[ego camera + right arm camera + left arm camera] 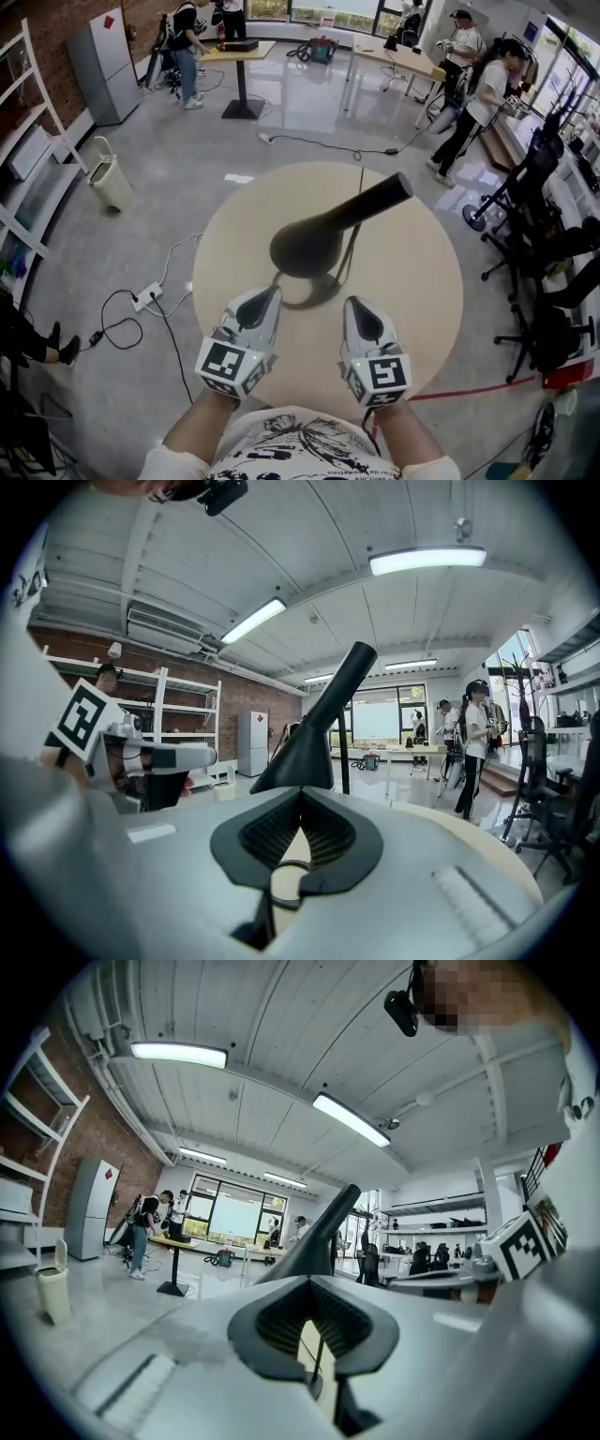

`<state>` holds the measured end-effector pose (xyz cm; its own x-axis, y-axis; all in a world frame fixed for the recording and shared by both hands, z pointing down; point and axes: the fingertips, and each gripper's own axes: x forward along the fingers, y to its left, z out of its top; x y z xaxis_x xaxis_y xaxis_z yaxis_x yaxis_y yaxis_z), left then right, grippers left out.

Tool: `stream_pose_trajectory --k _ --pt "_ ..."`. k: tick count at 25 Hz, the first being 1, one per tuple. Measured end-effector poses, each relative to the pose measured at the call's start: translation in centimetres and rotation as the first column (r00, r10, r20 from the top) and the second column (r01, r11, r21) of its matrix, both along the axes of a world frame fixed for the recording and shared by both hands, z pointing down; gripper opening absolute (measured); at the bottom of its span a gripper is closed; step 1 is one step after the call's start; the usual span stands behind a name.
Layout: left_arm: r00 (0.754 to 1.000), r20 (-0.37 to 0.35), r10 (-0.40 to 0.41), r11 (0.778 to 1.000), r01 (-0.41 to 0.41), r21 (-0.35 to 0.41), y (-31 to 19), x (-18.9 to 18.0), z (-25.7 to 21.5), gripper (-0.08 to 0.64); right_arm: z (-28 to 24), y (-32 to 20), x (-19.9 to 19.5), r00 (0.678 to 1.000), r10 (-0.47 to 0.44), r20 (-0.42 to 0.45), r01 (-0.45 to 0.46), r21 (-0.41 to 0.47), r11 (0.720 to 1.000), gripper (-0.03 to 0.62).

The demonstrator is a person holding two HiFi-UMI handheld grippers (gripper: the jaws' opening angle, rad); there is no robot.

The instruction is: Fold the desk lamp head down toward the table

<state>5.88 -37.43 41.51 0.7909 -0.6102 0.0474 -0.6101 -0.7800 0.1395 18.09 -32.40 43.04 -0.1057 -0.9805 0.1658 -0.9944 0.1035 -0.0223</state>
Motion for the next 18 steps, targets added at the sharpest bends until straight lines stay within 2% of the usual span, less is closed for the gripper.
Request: stream_pose_trajectory --k 5,9,18 --pt "0.999 0.009 0.034 0.999 -0.034 -0.043 2.9 0.6 2.3 0.003 0.1 0.8 -1.6 1.0 0.004 0.011 -0.004 0.016 1.0 0.009" --pt "0.998 0.023 0.051 0.998 -0.05 -0.047 4.4 0.3 2.6 0.004 0.5 1.8 -2.7 1.0 0.006 0.011 -0.006 0.011 1.0 0.009" --pt "0.995 0.013 0.096 0.992 -0.094 -0.08 6.8 -2.1 4.4 0.003 3.7 5.9 -4.0 0.995 0.098 0.02 -0.097 -0.055 0.994 0.009"
